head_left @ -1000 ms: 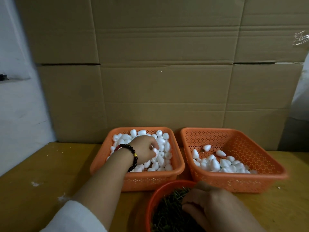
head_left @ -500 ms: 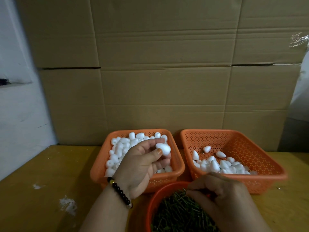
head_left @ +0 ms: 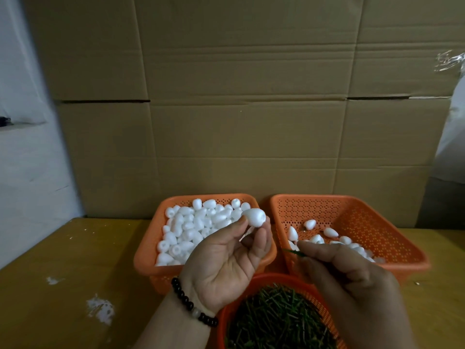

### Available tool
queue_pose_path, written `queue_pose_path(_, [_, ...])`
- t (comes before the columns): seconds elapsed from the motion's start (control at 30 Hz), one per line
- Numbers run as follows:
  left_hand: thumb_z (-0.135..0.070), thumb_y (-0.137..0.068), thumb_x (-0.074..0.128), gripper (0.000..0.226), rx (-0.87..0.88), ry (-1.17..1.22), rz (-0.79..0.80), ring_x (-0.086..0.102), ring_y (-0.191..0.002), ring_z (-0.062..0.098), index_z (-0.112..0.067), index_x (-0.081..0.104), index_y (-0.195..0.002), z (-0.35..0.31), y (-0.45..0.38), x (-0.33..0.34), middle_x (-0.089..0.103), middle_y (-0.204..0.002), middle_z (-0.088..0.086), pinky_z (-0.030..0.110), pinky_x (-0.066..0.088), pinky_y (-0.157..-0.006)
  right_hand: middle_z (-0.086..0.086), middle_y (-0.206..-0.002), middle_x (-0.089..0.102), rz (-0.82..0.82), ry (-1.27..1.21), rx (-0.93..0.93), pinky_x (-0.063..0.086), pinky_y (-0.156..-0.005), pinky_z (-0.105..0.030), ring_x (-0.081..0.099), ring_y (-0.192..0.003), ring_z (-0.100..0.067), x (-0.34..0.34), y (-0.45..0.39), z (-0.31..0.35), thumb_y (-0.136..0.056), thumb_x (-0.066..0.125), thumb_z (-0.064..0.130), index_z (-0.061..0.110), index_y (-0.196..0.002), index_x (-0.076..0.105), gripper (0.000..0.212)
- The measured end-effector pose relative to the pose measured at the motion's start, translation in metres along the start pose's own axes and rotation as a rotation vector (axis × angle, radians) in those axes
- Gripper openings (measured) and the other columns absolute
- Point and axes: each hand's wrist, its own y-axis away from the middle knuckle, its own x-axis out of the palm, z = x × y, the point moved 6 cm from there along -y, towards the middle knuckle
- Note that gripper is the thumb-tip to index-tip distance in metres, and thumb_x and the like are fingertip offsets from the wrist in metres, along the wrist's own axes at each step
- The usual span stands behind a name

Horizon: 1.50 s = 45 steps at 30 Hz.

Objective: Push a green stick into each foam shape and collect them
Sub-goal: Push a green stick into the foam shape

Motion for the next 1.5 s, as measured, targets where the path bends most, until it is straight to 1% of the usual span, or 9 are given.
queue_pose_path(0.1, [0.016, -0.056, 0.079, 0.062, -0.052, 0.031, 0.027, 0.067, -0.080, 0.037, 0.013, 0.061, -0.115, 0.007, 0.001, 0.002, 0.060, -0.106, 0.028, 0.036, 0.060, -0.058, 0.017, -0.076, 0.071, -0.031, 0.013, -0.019, 0.042, -0.072, 0.002, 0.065, -0.080, 0.010, -0.002, -0.001, 0.000, -0.072, 0.068, 0.018, 0.032, -0.094, 0.070, 0.026])
queue_pose_path(0.23, [0.003, -0.070, 0.070, 0.027, -0.048, -0.032, -0.028, 0.068, -0.071, 0.031, 0.013, 0.069, -0.096, 0.014, 0.001, 0.002, 0.064, -0.100, 0.027, 0.031, 0.059, -0.054, 0.015, -0.079, 0.071, -0.074, 0.018, -0.023, 0.041, -0.074, 0.002, 0.063, -0.084, 0.014, -0.005, 0.000, -0.002, -0.077, 0.076, 0.021, 0.039, -0.092, 0.068, 0.025])
queue_pose_path(0.47, [-0.007, -0.068, 0.070, 0.030, -0.055, -0.126, -0.070, 0.067, -0.067, 0.023, 0.008, 0.068, -0.094, 0.022, 0.001, -0.001, 0.064, -0.089, 0.021, 0.029, 0.058, -0.052, 0.017, -0.076, 0.069, -0.081, 0.085, -0.058, 0.051, -0.062, -0.007, 0.066, -0.068, 0.007, -0.008, 0.000, 0.001, -0.076, 0.074, 0.022, 0.035, -0.090, 0.067, 0.019])
queue_pose_path(0.6, [-0.009, -0.071, 0.069, 0.022, -0.054, -0.201, -0.082, 0.068, -0.066, 0.024, 0.008, 0.072, -0.085, 0.026, 0.000, -0.003, 0.065, -0.082, 0.019, 0.030, 0.058, -0.052, 0.023, -0.074, 0.062, -0.087, 0.183, -0.114, 0.039, -0.067, 0.005, 0.060, -0.077, 0.015, -0.008, 0.000, 0.007, -0.075, 0.070, 0.031, 0.029, -0.082, 0.066, 0.008])
queue_pose_path(0.73, [-0.009, -0.072, 0.066, 0.017, -0.044, -0.296, -0.077, 0.070, -0.065, 0.025, 0.006, 0.075, -0.076, 0.029, 0.000, -0.002, 0.068, -0.076, 0.019, 0.031, 0.060, -0.054, 0.021, -0.075, 0.059, -0.085, 0.230, -0.155, 0.033, -0.070, 0.008, 0.053, -0.082, 0.022, -0.007, -0.001, 0.010, -0.070, 0.072, 0.023, 0.022, -0.074, 0.066, 0.008])
queue_pose_path(0.93, [-0.007, -0.073, 0.065, 0.015, -0.029, -0.347, -0.087, 0.068, -0.063, 0.024, 0.004, 0.075, -0.075, 0.031, 0.001, -0.001, 0.067, -0.077, 0.019, 0.031, 0.059, -0.054, 0.017, -0.075, 0.060, -0.071, 0.205, -0.153, 0.033, -0.068, 0.006, 0.055, -0.079, 0.013, -0.006, -0.002, 0.012, -0.078, 0.058, 0.035, 0.021, -0.073, 0.063, 0.015])
queue_pose_path(1.23, [-0.008, -0.073, 0.066, 0.012, 0.008, -0.433, -0.082, 0.068, -0.066, 0.020, -0.003, 0.077, -0.074, 0.030, 0.002, 0.000, 0.068, -0.076, 0.014, 0.028, 0.059, -0.056, 0.019, -0.075, 0.057, -0.062, 0.235, -0.173, 0.032, -0.068, 0.007, 0.051, -0.079, 0.018, -0.004, -0.001, 0.010, -0.076, 0.065, 0.028, 0.019, -0.073, 0.063, 0.010])
queue_pose_path(1.4, [-0.006, -0.069, 0.068, 0.010, 0.019, -0.429, -0.080, 0.069, -0.065, 0.021, -0.002, 0.076, -0.074, 0.030, 0.002, 0.000, 0.069, -0.077, 0.015, 0.028, 0.058, -0.054, 0.023, -0.072, 0.053, -0.053, 0.253, -0.141, 0.034, -0.062, 0.004, 0.054, -0.072, 0.010, -0.004, -0.001, 0.006, -0.070, 0.070, 0.018, 0.018, -0.072, 0.065, 0.006])
queue_pose_path(1.5, [-0.006, -0.071, 0.068, 0.010, 0.019, -0.427, -0.076, 0.069, -0.066, 0.021, -0.001, 0.076, -0.075, 0.031, 0.001, -0.001, 0.069, -0.077, 0.016, 0.029, 0.058, -0.055, 0.024, -0.072, 0.052, -0.044, 0.253, -0.145, 0.033, -0.063, 0.006, 0.053, -0.073, 0.014, -0.003, -0.001, 0.008, -0.074, 0.069, 0.025, 0.019, -0.072, 0.064, 0.008])
